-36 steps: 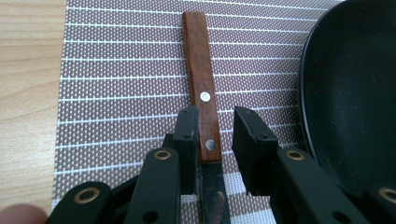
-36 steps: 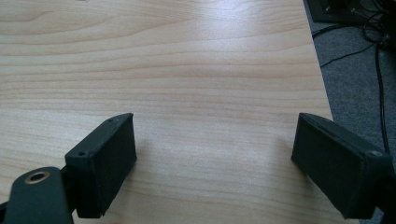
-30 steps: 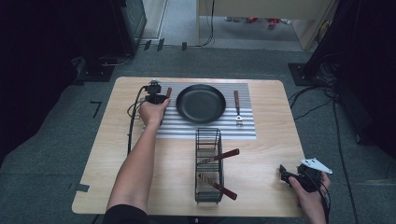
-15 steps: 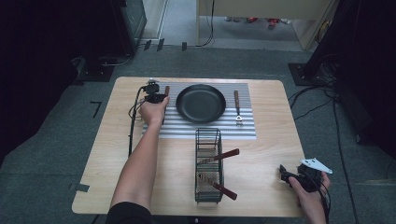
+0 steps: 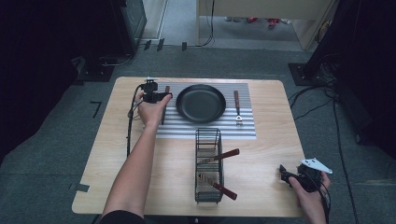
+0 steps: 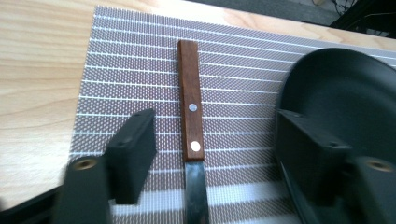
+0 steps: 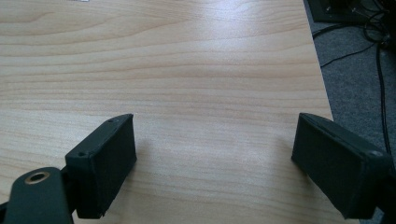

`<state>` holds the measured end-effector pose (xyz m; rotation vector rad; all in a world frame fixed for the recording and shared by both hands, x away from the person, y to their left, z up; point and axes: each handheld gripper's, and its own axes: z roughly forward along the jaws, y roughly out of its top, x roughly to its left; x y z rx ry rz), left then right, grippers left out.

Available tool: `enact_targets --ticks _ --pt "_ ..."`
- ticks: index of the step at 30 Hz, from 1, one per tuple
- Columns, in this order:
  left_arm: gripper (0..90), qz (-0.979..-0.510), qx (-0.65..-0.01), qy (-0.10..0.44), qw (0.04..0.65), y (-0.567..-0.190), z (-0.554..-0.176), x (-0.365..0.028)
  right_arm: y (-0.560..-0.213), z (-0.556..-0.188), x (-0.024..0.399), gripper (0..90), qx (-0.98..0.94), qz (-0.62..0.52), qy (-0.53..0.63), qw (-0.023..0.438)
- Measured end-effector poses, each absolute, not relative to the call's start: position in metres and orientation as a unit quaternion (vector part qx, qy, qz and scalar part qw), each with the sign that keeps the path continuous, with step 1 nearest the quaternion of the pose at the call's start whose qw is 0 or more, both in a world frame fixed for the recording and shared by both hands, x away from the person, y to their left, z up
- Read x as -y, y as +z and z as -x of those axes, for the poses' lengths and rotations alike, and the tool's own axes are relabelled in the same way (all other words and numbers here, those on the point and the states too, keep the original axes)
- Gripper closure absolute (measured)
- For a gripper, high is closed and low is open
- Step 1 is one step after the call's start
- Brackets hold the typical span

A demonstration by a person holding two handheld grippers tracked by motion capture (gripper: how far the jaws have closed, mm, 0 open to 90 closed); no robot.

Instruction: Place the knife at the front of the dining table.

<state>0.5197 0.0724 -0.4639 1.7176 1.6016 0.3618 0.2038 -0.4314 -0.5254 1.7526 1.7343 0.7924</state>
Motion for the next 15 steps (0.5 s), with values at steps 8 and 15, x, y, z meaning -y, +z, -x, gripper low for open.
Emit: enact_targets --ticks 8,15 --pt "1.4 -0.68 -0.59 0.155 0.407 -0.432 -0.484 -0.081 -0.525 -0.204 0.431 13.1 -0.644 -0.652 0.294 0.273" --pt "0.0 -0.675 -0.566 0.158 0.446 -0.416 -0.442 -0.1 -0.525 -0.204 0.431 13.2 -0.644 -0.652 0.293 0.273"
